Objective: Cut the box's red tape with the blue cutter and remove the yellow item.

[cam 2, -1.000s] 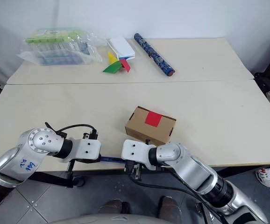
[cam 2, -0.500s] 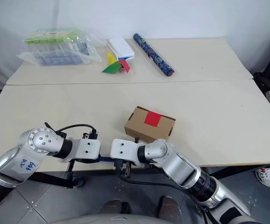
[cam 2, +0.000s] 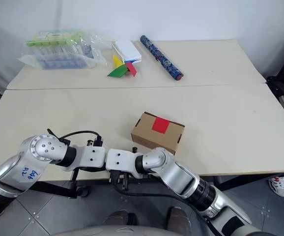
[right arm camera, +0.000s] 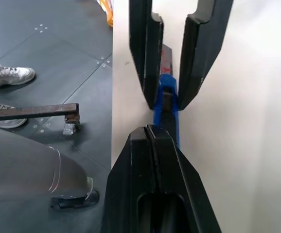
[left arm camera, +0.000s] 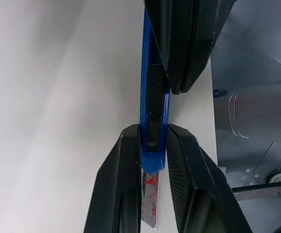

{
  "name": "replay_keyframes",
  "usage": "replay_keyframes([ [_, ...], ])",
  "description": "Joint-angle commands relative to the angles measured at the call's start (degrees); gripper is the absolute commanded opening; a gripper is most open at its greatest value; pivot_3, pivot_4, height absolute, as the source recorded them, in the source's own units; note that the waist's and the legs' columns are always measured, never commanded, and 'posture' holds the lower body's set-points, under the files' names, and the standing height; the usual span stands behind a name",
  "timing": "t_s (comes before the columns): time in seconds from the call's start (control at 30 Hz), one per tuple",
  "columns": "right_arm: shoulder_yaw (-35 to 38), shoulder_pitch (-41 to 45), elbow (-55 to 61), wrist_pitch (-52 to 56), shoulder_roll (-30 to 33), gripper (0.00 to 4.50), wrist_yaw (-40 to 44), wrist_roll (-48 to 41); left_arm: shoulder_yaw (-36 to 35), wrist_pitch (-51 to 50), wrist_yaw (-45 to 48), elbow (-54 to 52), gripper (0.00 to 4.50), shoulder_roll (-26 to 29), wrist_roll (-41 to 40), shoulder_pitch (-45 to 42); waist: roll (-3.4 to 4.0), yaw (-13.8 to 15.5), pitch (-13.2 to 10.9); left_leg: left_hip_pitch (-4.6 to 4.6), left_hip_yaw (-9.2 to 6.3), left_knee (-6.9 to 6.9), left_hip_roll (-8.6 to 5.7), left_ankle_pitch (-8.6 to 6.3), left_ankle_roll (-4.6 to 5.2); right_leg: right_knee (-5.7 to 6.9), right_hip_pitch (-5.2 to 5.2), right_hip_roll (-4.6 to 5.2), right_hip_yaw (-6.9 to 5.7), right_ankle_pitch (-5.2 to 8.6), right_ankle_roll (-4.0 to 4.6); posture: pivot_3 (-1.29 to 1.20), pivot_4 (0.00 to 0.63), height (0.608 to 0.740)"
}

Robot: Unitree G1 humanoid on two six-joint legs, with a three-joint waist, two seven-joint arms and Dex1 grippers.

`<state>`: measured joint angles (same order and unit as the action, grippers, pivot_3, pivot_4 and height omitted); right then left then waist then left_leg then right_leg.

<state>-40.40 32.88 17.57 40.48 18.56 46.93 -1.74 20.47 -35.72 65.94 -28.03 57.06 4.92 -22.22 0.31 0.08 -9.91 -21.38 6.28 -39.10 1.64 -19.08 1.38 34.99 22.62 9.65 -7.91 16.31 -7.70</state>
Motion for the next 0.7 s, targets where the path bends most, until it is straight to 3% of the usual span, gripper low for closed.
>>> replay_keyframes([
  [0.03,5.6,0.4,5.7,2.8,1.8,0.02,1.2,-2.9,1.5,-0.6,-2.5,4.4,0.43,-1.1,2.2,1.6,0.00,0.1,0.0,0.00,0.00,0.00,0.00,0.00,0.00,0.00,0.00,0.00,0.01,0.00,0.00,0.00,0.150,0.740],
  [0.3,18.7,-1.0,17.6,12.8,10.9,0.02,4.8,-13.1,-5.2,6.2,-7.2,9.5,0.43,-5.7,0.3,2.9,-0.01,1.3,0.0,-0.01,0.06,0.00,0.00,-0.11,0.13,-0.28,0.04,0.01,0.14,-0.01,0.01,0.00,0.150,0.740],
  [0.33,20.7,-0.7,18.2,14.8,12.4,0.18,5.4,-14.7,-6.1,7.2,-7.9,10.5,0.43,-6.4,0.0,2.7,-0.01,1.3,0.0,-0.03,0.07,0.00,0.01,-0.16,0.19,-0.30,0.06,0.01,0.15,-0.02,0.03,0.00,0.150,0.740],
  [0.5,30.0,3.1,18.5,21.9,17.2,1.62,7.0,-21.9,-11.2,12.9,-11.5,15.6,0.43,-8.9,-1.4,1.5,-0.07,1.2,-0.1,-0.12,0.15,0.00,0.03,-0.25,0.30,-0.28,0.19,0.01,0.18,-0.05,0.07,0.00,0.150,0.740],
  [0.6,37.2,9.1,15.6,26.9,17.0,2.68,5.9,-26.9,-15.4,17.4,-14.8,19.5,0.43,-10.1,-2.5,0.1,-0.14,0.9,-0.1,-0.25,0.25,0.00,0.09,-0.21,0.23,-0.16,0.44,0.00,0.19,-0.08,0.13,0.00,0.150,0.740],
  [0.7,39.7,13.1,12.8,28.9,17.4,3.64,5.1,-29.3,-18.2,21.6,-17.0,22.8,0.43,-11.1,-3.7,-1.7,-0.24,0.4,-0.2,-0.81,0.34,-0.01,0.12,-0.09,0.04,0.06,1.07,-0.07,0.17,-0.17,0.18,0.00,0.150,0.740],
])
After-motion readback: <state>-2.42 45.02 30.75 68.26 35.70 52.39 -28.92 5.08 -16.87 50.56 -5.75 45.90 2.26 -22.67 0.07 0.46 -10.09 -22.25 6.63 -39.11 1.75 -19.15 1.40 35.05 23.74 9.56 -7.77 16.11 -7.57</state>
